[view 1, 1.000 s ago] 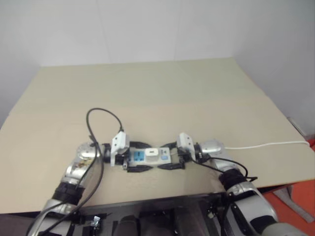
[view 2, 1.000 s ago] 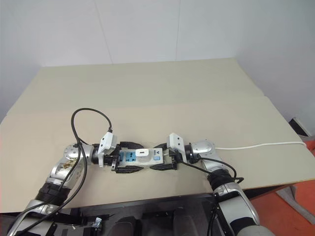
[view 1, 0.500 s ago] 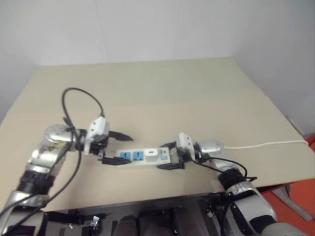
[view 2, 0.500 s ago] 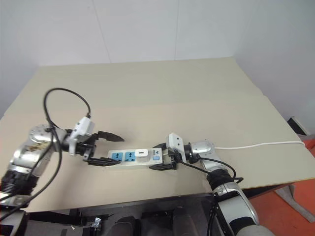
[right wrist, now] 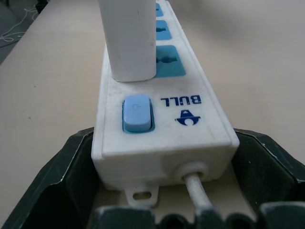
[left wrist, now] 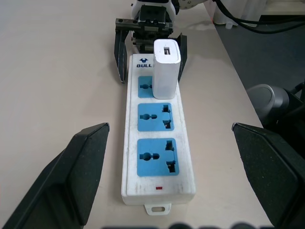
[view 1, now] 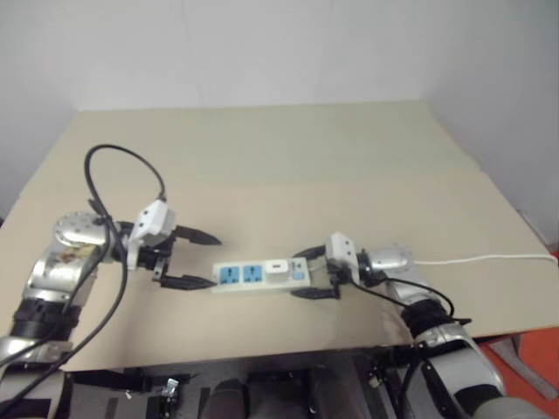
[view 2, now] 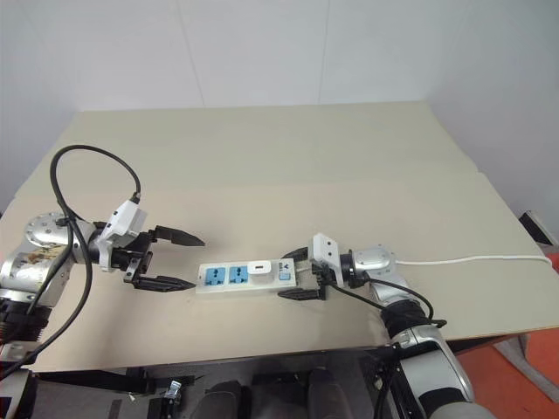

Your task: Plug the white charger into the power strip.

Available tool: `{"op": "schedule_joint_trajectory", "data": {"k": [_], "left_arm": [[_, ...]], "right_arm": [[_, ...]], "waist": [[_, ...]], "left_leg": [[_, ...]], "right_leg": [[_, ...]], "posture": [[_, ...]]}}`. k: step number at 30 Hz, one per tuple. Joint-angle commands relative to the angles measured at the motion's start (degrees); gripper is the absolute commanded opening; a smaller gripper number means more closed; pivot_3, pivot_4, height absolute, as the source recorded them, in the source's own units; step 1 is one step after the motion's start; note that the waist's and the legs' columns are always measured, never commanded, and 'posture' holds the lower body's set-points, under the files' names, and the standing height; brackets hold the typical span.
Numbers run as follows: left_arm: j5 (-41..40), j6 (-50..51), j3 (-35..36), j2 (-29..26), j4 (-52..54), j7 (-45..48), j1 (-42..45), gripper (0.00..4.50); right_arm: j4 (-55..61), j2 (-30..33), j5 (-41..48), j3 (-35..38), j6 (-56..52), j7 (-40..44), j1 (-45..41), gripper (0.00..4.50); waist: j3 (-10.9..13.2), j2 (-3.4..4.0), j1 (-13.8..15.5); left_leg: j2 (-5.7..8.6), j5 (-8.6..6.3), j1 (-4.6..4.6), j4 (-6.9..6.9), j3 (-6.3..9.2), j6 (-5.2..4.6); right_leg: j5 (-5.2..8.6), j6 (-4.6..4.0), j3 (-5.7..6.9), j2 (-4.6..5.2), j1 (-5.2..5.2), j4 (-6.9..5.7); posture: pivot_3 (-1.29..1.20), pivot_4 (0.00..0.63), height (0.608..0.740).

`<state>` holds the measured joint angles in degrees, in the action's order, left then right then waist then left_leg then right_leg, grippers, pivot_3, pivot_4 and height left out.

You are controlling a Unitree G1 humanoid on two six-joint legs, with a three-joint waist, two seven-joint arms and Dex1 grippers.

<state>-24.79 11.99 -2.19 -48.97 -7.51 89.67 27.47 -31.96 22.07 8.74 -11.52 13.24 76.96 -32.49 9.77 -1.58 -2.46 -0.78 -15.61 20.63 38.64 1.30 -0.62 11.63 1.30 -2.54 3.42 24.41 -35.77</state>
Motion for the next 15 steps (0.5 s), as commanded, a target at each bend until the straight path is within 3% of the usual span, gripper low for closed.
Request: {"op": "schedule_joint_trajectory", "data": {"k": [1,4,15], "left_arm": [[-0.12,-2.07,0.88,0.35,-1.21,0.99,1.43,4.5],[0.15,-2.79,0.75,0.67,-2.03,1.1,1.7,4.5],[0.48,-6.17,3.43,-4.62,-7.47,2.83,1.65,4.5]], "right_arm": [[14.3,6.88,5.43,5.56,-5.24,0.08,4.22,4.46],[21.19,10.81,7.82,7.66,-8.77,-0.73,7.59,4.46],[30.14,23.17,13.01,18.41,-13.91,-2.6,17.96,4.46]], "waist": [[0.07,0.07,0.53],[0.09,0.03,0.97],[0.14,-0.03,0.92]], "left_leg": [[0.02,0.0,0.18,0.01,0.02,0.0],[0.05,0.0,0.75,0.16,0.02,-0.01],[0.02,-0.02,0.73,0.15,-0.05,-0.04]], "right_leg": [[-0.07,-0.11,0.05,0.02,0.14,0.0],[-0.13,-0.18,0.07,0.05,0.67,-0.04],[0.03,0.04,0.05,-0.02,0.69,-0.05]], "posture": [[0.0,0.15,0.74],[0.0,0.15,0.74],[0.0,0.15,0.74]]}}
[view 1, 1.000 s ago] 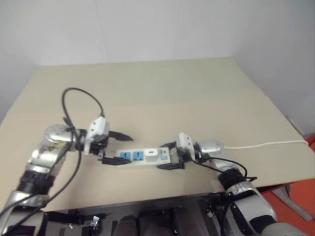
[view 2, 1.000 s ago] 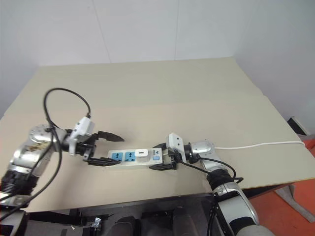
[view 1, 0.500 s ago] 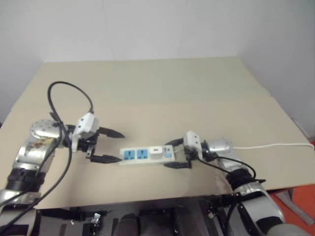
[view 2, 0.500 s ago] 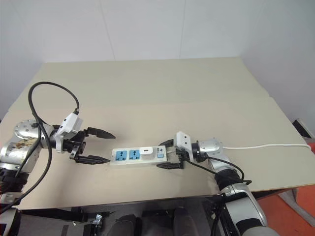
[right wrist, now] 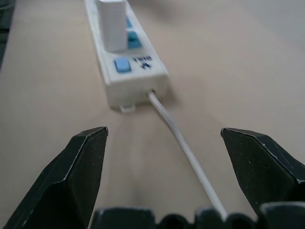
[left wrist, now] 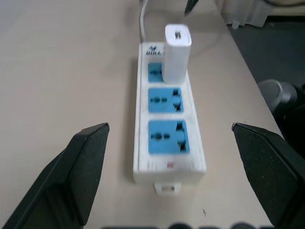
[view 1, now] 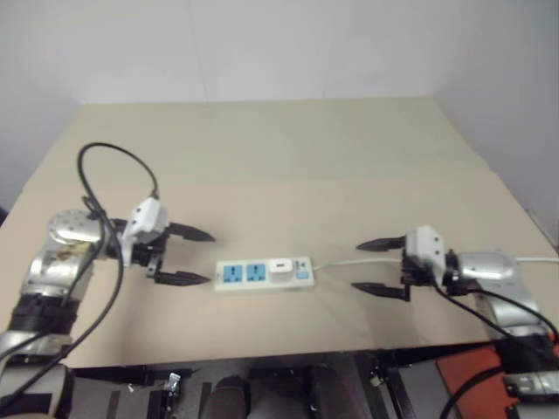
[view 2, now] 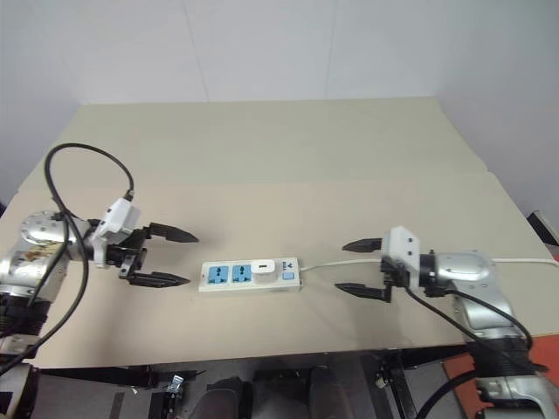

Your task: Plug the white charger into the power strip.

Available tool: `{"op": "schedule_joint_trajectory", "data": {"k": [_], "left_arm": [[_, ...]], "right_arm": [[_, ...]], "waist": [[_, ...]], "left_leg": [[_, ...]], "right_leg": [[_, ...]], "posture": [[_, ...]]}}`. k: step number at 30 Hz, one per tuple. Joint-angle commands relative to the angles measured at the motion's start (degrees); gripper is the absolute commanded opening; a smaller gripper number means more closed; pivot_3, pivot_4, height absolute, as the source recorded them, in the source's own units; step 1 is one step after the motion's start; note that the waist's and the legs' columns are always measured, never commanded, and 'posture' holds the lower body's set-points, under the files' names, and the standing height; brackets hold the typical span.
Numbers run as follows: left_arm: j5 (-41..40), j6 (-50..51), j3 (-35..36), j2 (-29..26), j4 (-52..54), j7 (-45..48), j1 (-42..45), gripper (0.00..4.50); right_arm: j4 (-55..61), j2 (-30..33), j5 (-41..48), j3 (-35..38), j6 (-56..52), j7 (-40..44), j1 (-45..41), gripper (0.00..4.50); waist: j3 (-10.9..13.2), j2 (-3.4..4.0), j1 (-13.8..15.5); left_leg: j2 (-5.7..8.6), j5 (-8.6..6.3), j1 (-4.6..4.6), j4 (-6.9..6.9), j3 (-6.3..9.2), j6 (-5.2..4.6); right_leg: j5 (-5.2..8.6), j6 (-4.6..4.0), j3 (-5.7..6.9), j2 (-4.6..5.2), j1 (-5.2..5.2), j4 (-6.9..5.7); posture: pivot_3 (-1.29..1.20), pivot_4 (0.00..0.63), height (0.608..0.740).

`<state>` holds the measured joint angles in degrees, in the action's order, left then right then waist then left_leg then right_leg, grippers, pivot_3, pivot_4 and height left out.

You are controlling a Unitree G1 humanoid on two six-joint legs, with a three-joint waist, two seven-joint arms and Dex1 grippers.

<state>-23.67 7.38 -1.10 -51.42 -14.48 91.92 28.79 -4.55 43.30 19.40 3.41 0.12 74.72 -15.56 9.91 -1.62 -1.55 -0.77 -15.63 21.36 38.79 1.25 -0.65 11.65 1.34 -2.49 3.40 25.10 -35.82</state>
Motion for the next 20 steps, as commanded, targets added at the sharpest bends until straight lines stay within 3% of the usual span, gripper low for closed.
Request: {"op": "schedule_joint_trajectory", "data": {"k": [1,12,20], "left_arm": [[-0.84,-1.71,2.68,-2.73,-0.71,0.58,0.12,4.5],[-2.34,-0.79,7.69,-5.27,0.84,-0.01,-4.45,4.5],[-3.34,1.22,8.85,-4.35,4.37,-1.24,-7.08,4.5]], "right_arm": [[3.06,2.63,2.66,4.34,-0.98,-0.48,1.71,4.46],[5.23,7.89,5.55,11.68,-2.77,-1.67,6.6,4.46],[6.49,8.41,5.98,12.1,-3.8,-2.59,6.96,4.46]], "waist": [[0.0,0.0,0.07],[0.01,0.0,0.37],[0.01,0.0,0.39]], "left_leg": [[0.0,0.0,0.0,0.0,0.0,-0.01],[-0.01,0.0,0.0,0.02,-0.02,-0.01],[-0.02,0.0,-0.04,0.02,-0.04,-0.01]], "right_leg": [[0.0,0.0,0.0,0.0,0.0,0.0],[0.03,0.05,0.0,0.01,-0.02,-0.01],[0.03,0.06,-0.02,0.01,-0.04,-0.02]], "posture": [[0.0,0.15,0.74],[0.0,0.15,0.74],[0.0,0.15,0.74]]}}
